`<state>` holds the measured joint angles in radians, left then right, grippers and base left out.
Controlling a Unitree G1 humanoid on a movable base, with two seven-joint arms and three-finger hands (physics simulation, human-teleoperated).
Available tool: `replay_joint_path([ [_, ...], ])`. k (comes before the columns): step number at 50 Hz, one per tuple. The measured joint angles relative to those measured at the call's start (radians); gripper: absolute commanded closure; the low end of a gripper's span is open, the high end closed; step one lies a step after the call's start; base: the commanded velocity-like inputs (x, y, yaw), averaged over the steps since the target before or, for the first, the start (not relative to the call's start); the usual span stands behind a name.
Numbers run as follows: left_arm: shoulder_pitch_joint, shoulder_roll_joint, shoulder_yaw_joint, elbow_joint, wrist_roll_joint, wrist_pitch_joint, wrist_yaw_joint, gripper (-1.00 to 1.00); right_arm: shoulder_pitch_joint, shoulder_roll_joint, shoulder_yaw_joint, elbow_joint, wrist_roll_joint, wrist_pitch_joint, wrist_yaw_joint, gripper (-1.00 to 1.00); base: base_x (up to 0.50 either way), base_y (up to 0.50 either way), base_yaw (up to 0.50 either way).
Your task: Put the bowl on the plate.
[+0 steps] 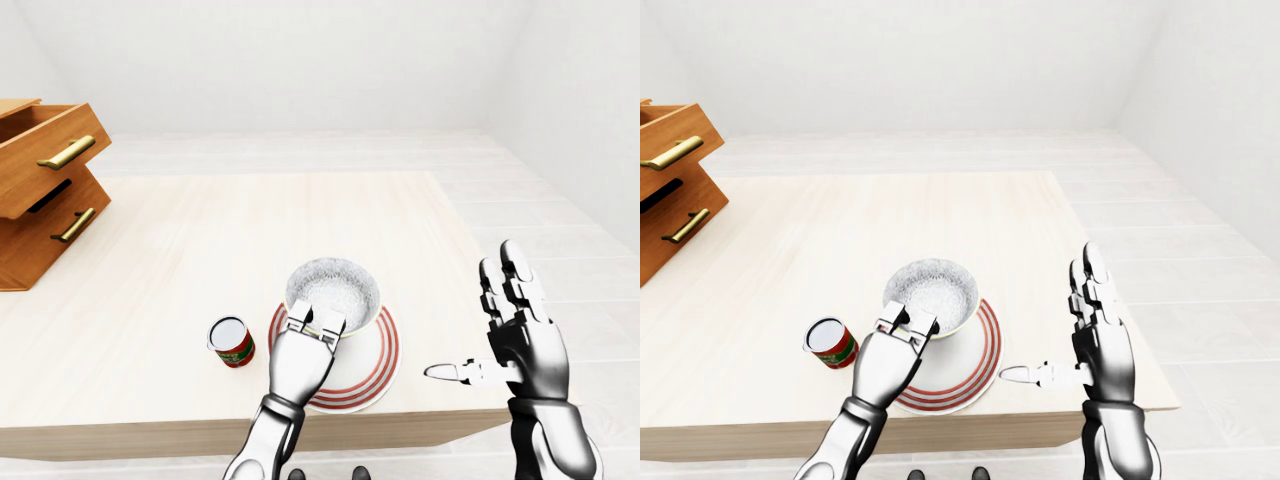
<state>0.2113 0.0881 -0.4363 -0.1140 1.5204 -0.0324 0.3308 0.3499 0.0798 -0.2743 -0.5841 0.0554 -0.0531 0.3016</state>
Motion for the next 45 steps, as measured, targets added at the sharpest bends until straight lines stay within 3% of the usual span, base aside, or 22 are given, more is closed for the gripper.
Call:
replay_joint_path([
  [45,0.04,0.024,-0.018,0.078,0.006,-0.006,0.113,1.0,-0.037,-0.029,0.028,0.073,-0.024,-0.01,-0.039,-1.0,0.0,0.0,0.0],
])
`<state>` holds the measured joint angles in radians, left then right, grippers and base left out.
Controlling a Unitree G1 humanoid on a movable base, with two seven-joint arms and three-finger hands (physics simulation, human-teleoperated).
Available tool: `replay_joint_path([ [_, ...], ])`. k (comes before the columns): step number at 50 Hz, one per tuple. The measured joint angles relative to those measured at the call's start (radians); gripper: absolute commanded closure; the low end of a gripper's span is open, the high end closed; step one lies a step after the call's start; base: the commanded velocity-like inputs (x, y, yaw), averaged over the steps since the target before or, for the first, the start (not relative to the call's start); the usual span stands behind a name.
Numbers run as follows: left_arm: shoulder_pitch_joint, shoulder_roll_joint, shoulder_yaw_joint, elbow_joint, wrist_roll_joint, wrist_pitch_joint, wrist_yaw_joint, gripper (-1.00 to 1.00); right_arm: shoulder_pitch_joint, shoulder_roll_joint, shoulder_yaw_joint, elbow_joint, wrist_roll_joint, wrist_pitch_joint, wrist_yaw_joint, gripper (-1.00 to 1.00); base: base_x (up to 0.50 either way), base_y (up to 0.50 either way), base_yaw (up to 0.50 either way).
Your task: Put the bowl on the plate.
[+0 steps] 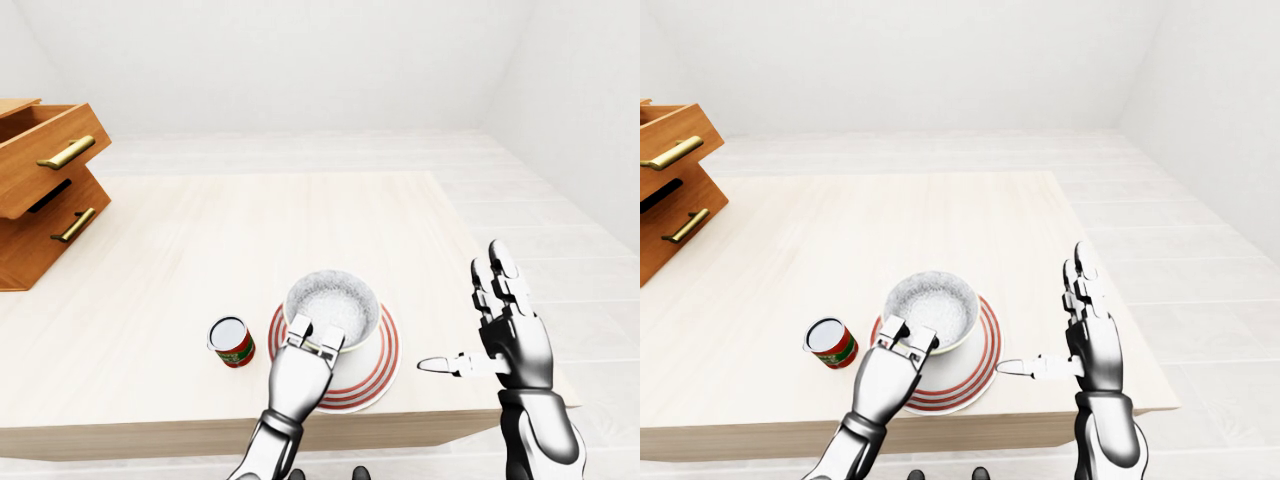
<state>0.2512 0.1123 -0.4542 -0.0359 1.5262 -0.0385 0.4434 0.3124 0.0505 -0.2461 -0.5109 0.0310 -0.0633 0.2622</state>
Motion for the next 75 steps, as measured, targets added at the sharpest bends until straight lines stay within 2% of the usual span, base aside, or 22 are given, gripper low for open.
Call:
replay_joint_path([
  [11,0.009,0.002,-0.02,0.001,0.004,0.005,0.009,1.0,-0.002,-0.005,0.003,-0.007,-0.002,0.008,-0.005,-1.0,0.0,0.0,0.0],
  [27,0.004,0.002,-0.034,0.028,0.003,0.011,0.027,1.0,-0.003,-0.007,0.002,0.004,-0.002,0.001,-0.006,-1.0,0.0,0.0,0.0],
  [56,-0.019,-0.008,-0.035,0.103,0.012,0.015,0.08,1.0,0.0,-0.008,0.008,0.012,0.0,-0.006,-0.008,-1.0,0.0,0.0,0.0],
  [75,-0.038,-0.017,-0.03,0.131,0.037,0.02,0.08,1.0,0.001,-0.007,0.008,0.005,-0.001,-0.001,-0.009,-1.0,0.0,0.0,0.0],
])
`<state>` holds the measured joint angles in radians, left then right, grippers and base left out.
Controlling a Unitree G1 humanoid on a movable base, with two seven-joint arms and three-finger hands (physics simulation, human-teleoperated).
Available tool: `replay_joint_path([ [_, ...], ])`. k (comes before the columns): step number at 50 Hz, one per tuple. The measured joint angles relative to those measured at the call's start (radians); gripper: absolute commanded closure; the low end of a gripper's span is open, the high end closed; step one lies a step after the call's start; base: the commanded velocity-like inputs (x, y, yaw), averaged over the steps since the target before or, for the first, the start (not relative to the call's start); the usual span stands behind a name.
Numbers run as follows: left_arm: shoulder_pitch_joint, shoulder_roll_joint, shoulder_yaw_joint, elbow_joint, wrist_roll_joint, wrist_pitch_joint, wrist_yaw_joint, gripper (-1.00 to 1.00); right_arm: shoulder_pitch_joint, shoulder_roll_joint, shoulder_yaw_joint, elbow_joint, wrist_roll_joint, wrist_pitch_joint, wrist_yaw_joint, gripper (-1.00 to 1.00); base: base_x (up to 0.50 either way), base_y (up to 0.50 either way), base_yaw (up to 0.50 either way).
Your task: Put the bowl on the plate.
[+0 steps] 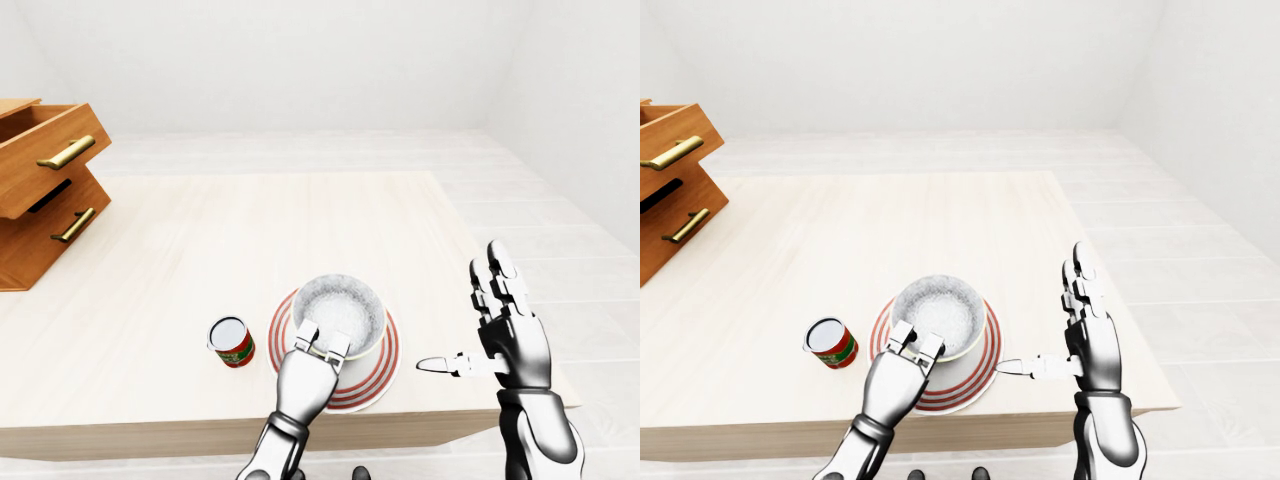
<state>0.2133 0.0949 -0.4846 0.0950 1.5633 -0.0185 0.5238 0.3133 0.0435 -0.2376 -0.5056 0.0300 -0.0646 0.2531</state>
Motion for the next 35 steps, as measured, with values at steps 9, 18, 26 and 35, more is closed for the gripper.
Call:
replay_joint_path([
  [9,-0.005,-0.004,0.004,0.01,0.004,0.002,0.0,1.0,0.002,0.0,-0.003,-0.009,0.002,0.004,0.001,-1.0,0.0,0.0,0.0],
  [18,-0.005,-0.005,0.003,0.01,0.014,0.006,0.0,1.0,0.006,0.002,-0.004,-0.019,0.001,0.009,0.004,-1.0,0.0,0.0,0.0],
  [26,-0.005,-0.006,0.003,0.01,0.017,0.007,0.0,1.0,0.007,0.004,-0.006,-0.024,0.0,0.011,0.006,-1.0,0.0,0.0,0.0],
  [35,-0.004,-0.007,0.002,0.008,0.026,0.013,0.0,1.0,0.001,0.004,-0.006,-0.014,-0.002,0.008,0.005,-1.0,0.0,0.0,0.0],
])
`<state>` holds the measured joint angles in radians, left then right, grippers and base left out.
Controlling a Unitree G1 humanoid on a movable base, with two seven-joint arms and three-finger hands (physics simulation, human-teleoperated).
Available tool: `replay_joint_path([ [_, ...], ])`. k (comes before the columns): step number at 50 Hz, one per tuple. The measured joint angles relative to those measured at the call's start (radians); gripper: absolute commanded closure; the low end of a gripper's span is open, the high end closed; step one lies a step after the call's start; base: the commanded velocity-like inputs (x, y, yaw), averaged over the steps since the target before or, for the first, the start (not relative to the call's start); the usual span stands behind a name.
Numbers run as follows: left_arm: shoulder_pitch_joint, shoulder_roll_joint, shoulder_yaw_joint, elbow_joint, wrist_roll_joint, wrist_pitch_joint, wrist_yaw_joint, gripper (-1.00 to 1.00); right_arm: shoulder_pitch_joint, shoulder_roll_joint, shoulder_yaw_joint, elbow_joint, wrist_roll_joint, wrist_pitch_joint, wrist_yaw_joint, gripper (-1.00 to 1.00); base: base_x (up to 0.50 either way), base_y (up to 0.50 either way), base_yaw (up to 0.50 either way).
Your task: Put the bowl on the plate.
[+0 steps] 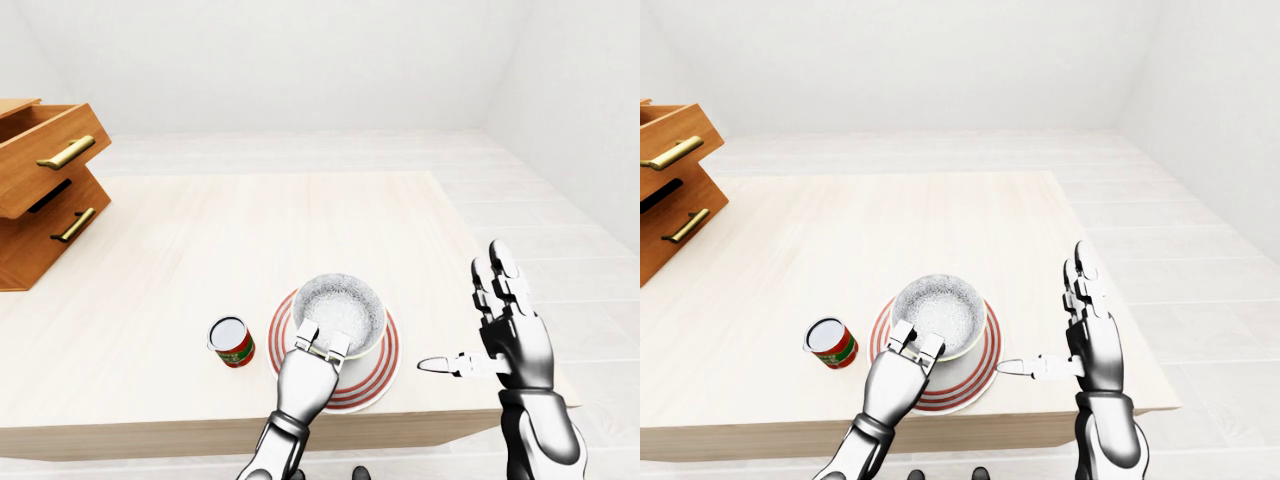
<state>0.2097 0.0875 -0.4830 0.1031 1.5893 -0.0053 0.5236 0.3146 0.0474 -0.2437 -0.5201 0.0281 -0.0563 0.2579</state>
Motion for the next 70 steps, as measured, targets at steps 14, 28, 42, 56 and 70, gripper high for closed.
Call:
replay_joint_path([
  [14,0.005,0.003,0.012,-0.011,-0.018,-0.001,0.0,1.0,-0.004,-0.003,0.002,0.013,0.0,-0.006,-0.003,-1.0,0.0,0.0,0.0],
  [28,0.011,0.008,0.025,-0.029,-0.045,-0.009,0.0,0.58,-0.004,-0.004,0.004,0.015,0.0,-0.007,-0.005,-1.0,0.0,0.0,0.0],
  [42,0.011,0.009,0.029,-0.056,-0.05,-0.009,0.0,0.15,-0.004,-0.005,0.004,0.016,0.001,-0.008,-0.005,-1.0,0.0,0.0,0.0],
  [56,0.02,0.014,0.034,-0.049,-0.053,-0.008,0.0,-0.08,-0.001,-0.003,0.006,0.011,0.0,-0.007,-0.004,-1.0,0.0,0.0,0.0],
  [70,0.022,0.015,0.038,-0.052,-0.058,-0.007,0.0,-0.4,-0.001,-0.004,0.007,0.008,-0.001,-0.004,-0.005,-1.0,0.0,0.0,0.0],
])
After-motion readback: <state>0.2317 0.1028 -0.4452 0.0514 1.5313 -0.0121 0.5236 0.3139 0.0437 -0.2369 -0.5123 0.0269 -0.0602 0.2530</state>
